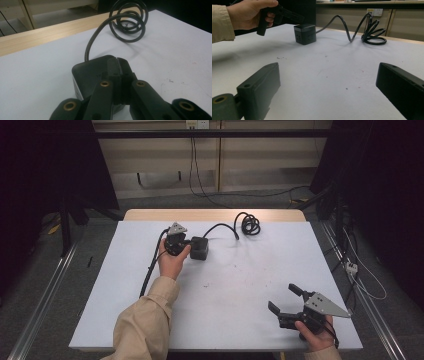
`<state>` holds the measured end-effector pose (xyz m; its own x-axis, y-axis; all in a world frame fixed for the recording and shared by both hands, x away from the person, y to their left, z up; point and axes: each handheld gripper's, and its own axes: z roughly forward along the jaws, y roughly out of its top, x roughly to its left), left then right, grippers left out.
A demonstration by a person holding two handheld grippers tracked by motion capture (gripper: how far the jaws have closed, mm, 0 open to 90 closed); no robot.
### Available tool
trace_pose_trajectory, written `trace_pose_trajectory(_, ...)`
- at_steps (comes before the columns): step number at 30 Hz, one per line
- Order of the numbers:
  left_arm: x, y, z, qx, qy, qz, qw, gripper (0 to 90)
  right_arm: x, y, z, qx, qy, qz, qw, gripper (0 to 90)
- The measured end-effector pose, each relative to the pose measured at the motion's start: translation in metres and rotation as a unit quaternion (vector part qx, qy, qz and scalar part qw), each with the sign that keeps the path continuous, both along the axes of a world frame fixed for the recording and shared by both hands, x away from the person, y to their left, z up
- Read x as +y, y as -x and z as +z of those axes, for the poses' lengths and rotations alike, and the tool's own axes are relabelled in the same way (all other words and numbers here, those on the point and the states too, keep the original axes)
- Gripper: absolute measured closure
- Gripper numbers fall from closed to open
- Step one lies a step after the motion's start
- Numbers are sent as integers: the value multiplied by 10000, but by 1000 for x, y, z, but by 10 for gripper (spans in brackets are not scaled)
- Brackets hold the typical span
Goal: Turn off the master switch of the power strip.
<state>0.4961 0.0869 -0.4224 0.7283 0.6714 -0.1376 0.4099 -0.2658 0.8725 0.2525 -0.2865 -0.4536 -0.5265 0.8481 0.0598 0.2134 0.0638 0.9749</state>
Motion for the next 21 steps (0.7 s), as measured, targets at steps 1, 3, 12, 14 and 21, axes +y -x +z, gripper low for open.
trace_pose_trajectory(1, 0, 0, 0, 4, 4, 1, 10000, 900, 0, 0, 0, 0, 3, 0, 10000, 49)
trace_pose_trajectory(3, 0, 0, 0, -12, -26, 2, 10000, 900, 0, 0, 0, -2, 5, 1, 10000, 49)
trace_pose_trajectory(12, 0, 0, 0, -24, -75, 17, 10000, 900, 0, 0, 0, -15, 15, 7, 10000, 49)
trace_pose_trajectory(14, 1, 0, -1, -31, -95, 19, 9999, 900, 0, 0, 0, -13, 16, 10, 10000, 49)
trace_pose_trajectory(21, 0, -1, -2, -17, -145, 28, 9999, 900, 1, 0, 0, -17, 20, 16, 10000, 49)
